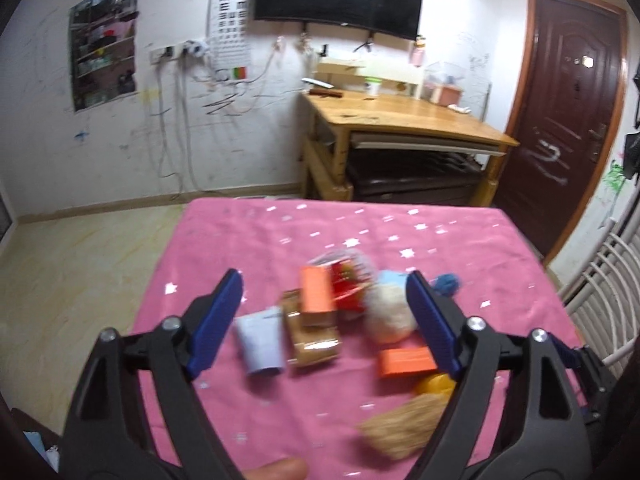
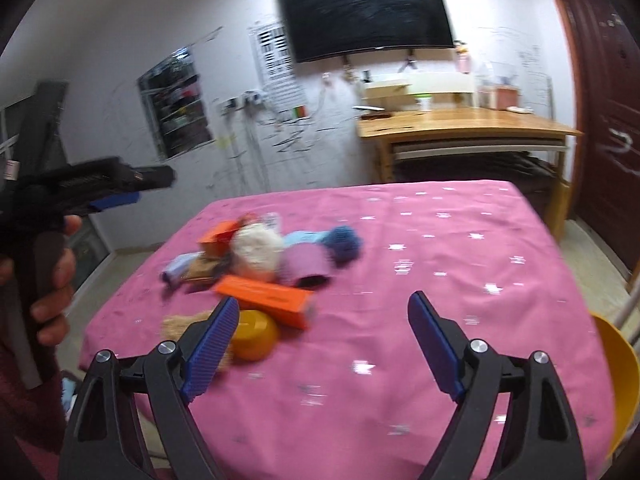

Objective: Collect trash
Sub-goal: 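Move both tools back over the table, then grasp the white paper packet with the left tool while the right tool grasps the brown scouring pad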

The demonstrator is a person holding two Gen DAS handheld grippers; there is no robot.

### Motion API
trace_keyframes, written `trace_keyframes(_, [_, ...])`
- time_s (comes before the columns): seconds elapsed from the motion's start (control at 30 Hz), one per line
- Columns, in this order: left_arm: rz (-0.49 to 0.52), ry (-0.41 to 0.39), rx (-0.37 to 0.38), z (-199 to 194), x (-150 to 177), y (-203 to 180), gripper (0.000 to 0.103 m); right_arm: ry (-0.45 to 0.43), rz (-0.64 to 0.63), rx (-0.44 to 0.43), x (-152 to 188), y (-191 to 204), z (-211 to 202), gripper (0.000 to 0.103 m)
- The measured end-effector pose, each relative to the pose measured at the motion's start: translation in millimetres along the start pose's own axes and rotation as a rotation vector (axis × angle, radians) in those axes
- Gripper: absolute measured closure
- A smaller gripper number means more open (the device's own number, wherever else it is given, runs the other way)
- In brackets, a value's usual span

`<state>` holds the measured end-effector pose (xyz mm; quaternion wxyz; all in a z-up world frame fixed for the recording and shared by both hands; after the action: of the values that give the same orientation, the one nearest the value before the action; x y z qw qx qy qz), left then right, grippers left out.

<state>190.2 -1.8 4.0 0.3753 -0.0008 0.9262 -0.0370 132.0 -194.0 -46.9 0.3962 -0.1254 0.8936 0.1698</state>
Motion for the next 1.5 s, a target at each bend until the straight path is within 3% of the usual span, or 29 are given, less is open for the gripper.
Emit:
trace_keyframes(0.27, [-0.037,0.115,-0.033,41.8,31.3,47.0,0.020,0.049,-0.105,-0.064,-0.5,50.5,19.7,0.022])
trace_keyframes(0.6, [0.022,0.178,0.005,72.6,57.0,51.3,0.020,0.114,-0.184,-0.094,11.6,84.4,47.0,0.020])
trace_keyframes(0.7, [0.036,0.189,0.017,74.7,58.8,49.2,0.030,0.115,-0.210,-0.089,13.0,90.3,50.4,0.020])
trace_keyframes(0.87, [0.034,0.207,0.030,79.7,60.0,47.1,0.063,0.113,-0.219,-0.092,10.9,92.2,55.1,0.020])
trace_keyframes(0.97, [0.028,0.195,0.030,77.2,60.0,46.6,0.073,0.108,-0.226,-0.081,11.4,92.4,56.1,0.020])
trace_keyframes(1.1, [0.013,0.184,0.034,72.6,61.9,49.1,0.076,0.104,-0.252,-0.073,13.3,97.4,56.8,0.028])
trace_keyframes(1.2, [0.008,0.170,0.040,67.2,63.6,53.0,0.077,0.103,-0.283,-0.050,14.8,101.7,59.7,0.048])
trace_keyframes(1.5, [-0.007,0.114,0.031,42.0,60.4,63.3,0.077,0.045,-0.285,-0.067,8.5,97.7,52.3,0.053])
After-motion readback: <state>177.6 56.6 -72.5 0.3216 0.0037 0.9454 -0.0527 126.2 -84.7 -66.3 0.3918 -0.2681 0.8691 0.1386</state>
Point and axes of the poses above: each gripper's, at about its wrist camera, not at the fingertips, and z roughly the way its jaws point, y to its left, x to its underside, the point moved 6 cm from there along z, roughly the way its jaws point, and after that the axes turned 8 degrees about y, right-handed, at the moved point
